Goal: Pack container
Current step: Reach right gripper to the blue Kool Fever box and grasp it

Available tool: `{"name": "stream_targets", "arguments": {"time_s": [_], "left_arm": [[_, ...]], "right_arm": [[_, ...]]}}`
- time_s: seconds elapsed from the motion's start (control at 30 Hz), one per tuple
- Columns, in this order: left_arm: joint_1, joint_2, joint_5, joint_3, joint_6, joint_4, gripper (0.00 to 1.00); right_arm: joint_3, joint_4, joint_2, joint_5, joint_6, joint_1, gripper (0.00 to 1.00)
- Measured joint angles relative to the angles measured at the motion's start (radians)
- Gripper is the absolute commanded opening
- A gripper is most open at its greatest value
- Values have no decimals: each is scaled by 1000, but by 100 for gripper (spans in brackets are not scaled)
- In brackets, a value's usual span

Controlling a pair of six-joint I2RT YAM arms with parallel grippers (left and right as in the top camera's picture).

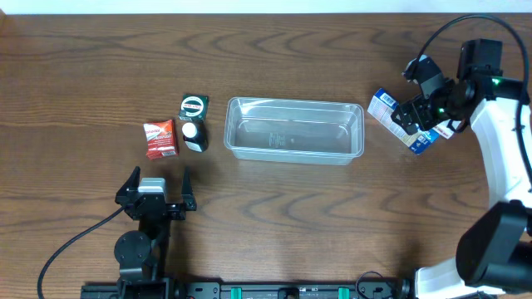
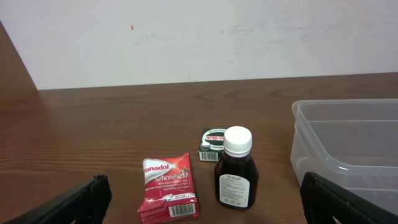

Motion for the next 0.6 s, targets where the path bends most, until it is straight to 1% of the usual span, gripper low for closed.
{"name": "stream_targets", "arguments": {"time_s": [0.2, 0.37, 0.47, 0.6], "left_arm": [[0, 0, 0, 0, 0, 0, 98], [0, 0, 0, 0, 0, 0, 98], [0, 0, 0, 0, 0, 0, 98], [0, 0, 0, 0, 0, 0, 98]], "right_arm": [[0, 17, 39, 0, -19, 0, 74], [0, 27, 75, 7, -23, 0, 73], [0, 33, 97, 11, -24, 0, 71], [0, 37, 132, 23, -29, 0, 65]]}}
